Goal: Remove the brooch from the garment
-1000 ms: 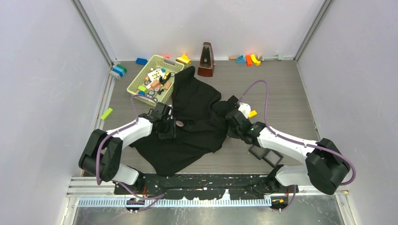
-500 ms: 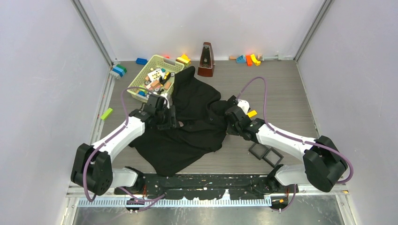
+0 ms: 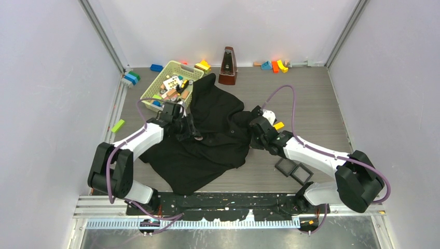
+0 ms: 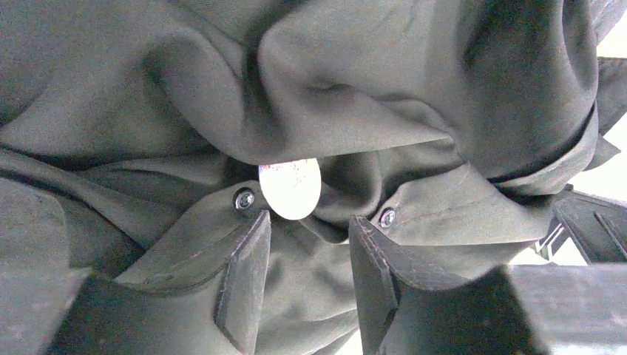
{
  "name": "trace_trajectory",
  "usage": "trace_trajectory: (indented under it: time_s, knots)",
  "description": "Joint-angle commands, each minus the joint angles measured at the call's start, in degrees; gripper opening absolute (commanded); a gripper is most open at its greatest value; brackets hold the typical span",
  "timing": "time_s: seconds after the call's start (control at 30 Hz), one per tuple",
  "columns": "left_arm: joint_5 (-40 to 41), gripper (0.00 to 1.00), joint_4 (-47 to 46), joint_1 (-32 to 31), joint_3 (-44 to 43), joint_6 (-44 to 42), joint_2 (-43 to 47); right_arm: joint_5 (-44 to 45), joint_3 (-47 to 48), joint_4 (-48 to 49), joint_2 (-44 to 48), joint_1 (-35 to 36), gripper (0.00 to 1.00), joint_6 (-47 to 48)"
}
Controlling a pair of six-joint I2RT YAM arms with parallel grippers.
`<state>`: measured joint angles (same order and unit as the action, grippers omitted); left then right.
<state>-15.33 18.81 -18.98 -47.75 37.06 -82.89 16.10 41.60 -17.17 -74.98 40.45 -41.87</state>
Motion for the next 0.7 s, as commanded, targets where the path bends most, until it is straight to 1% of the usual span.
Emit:
trace_trajectory:
  time_s: [0.0,0.4,0.5,0.53,0.57,0.6,0.63,0.67]
  knots:
    - [-2.4,0.45,-3.8,1.6,-0.1,0.4,-1.4,0.0,0.0,2.6,1.8,-0.3,0.01,0.1]
    - [-3.5,0.45,-6.3,2.7,0.6,1.2,-5.3,-1.6,-1.0,3.6,2.1,-1.0,0.01,0.1]
    - [-4.2,0.43,-8.1,2.9,0.7,1.7,-7.2,-1.9,-1.3,4.0,2.4,-1.1,0.01,0.2]
    - [-4.4,0.41,-8.4,2.9,0.6,1.8,-7.9,-2.0,-1.5,4.1,2.4,-1.1,0.01,0.2]
    - [-4.6,0.34,-8.9,3.0,0.6,1.9,-8.2,-2.1,-1.5,4.3,2.5,-1.2,0.01,0.3]
    - [-4.8,0.26,-9.4,3.1,0.7,1.8,-8.2,-2.1,-1.6,4.4,2.6,-1.3,0.01,0.3]
    - [-4.5,0.14,-9.8,3.2,0.8,1.5,-8.0,-2.3,-1.7,4.4,2.6,-1.4,0.01,0.5]
    - [-3.8,0.09,-10.0,3.2,1.0,1.3,-7.3,-2.3,-1.8,4.4,2.6,-1.4,0.01,0.5]
